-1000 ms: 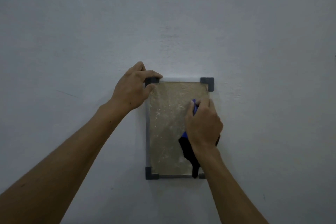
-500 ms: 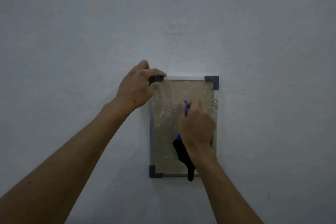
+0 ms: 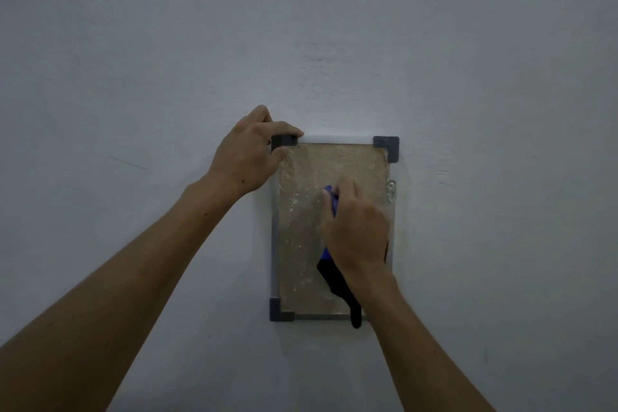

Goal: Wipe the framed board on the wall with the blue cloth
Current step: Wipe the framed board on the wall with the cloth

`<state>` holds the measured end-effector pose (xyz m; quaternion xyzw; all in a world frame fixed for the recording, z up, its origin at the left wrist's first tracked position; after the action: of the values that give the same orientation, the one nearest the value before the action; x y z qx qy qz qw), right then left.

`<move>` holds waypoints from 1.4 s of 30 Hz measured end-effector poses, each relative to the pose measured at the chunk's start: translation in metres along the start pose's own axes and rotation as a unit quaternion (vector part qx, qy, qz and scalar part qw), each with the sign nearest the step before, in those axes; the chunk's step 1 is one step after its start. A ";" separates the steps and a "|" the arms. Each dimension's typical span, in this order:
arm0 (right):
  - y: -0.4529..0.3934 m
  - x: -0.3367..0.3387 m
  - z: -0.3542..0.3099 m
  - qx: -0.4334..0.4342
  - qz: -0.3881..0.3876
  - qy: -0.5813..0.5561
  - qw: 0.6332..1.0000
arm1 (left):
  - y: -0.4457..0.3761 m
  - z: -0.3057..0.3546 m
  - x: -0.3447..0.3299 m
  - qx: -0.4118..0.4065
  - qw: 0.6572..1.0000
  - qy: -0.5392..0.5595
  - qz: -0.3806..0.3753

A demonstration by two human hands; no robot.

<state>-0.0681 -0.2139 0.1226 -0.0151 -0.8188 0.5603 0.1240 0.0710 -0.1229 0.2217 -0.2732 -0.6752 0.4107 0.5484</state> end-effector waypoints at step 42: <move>0.003 -0.034 -0.027 0.042 -0.018 0.021 0.999 | 0.003 -0.014 0.011 0.009 0.999 0.034 0.003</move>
<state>-0.0297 -0.1938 0.1231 -0.0068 -0.7920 0.5915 0.1514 0.0812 -0.1087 0.2255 -0.2842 -0.6519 0.4084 0.5723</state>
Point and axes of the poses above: each hand's wrist, its own y-axis away from the middle knuckle, its own x-axis out of the back of the hand, z = x × y, the point moved 3 cm from there along -y, towards the middle knuckle, and after that the axes turned 14 degrees about -y, right-handed, at the moved point
